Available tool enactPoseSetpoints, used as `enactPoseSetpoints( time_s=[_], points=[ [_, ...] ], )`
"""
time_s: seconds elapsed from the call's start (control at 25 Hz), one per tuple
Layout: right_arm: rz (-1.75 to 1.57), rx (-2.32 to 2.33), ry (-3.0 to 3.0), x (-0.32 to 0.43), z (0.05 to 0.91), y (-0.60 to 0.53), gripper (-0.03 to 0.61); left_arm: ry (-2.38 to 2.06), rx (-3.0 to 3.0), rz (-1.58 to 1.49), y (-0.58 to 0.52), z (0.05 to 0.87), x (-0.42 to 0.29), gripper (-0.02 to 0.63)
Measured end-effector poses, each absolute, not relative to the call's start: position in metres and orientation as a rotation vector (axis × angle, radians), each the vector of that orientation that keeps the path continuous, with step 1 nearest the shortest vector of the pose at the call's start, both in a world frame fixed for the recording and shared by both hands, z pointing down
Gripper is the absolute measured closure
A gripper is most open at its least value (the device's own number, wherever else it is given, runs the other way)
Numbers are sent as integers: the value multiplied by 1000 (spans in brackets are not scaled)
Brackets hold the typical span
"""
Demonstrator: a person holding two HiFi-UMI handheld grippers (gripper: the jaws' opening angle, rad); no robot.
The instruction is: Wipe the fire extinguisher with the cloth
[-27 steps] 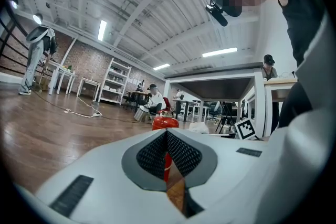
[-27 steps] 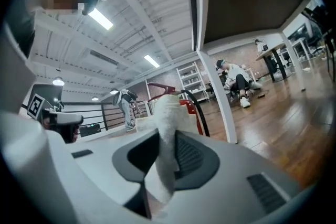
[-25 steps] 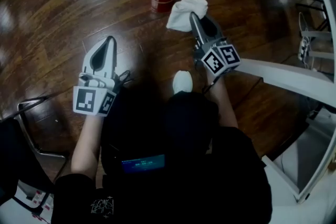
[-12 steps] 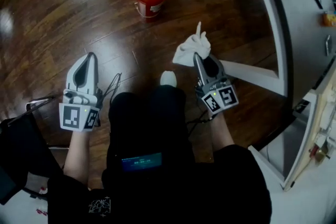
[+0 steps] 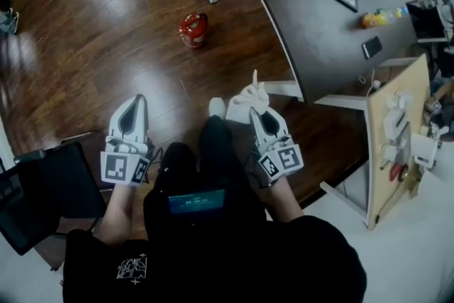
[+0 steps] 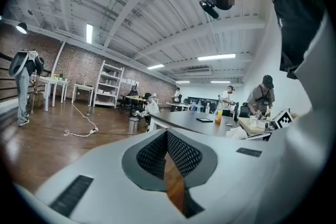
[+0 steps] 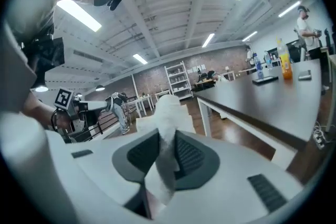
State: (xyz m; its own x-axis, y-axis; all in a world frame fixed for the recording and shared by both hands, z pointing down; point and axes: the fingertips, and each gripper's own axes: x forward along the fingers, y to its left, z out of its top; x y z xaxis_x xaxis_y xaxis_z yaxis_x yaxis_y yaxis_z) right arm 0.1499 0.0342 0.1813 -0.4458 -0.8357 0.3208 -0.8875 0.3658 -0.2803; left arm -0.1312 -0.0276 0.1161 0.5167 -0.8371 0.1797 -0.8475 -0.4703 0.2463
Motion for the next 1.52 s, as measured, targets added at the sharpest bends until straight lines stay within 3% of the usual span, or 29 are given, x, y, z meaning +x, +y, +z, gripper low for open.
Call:
enactPoseSetpoints(
  time_s=[0.48,1.52],
  points=[
    [528,1624,-2565,94,11,117,485,-1322,2548,57,48,-26,-134,612],
    [415,1727,-2622,33,-47,222,485,-1246,2659,-97,154,-79,-158,612]
  ],
)
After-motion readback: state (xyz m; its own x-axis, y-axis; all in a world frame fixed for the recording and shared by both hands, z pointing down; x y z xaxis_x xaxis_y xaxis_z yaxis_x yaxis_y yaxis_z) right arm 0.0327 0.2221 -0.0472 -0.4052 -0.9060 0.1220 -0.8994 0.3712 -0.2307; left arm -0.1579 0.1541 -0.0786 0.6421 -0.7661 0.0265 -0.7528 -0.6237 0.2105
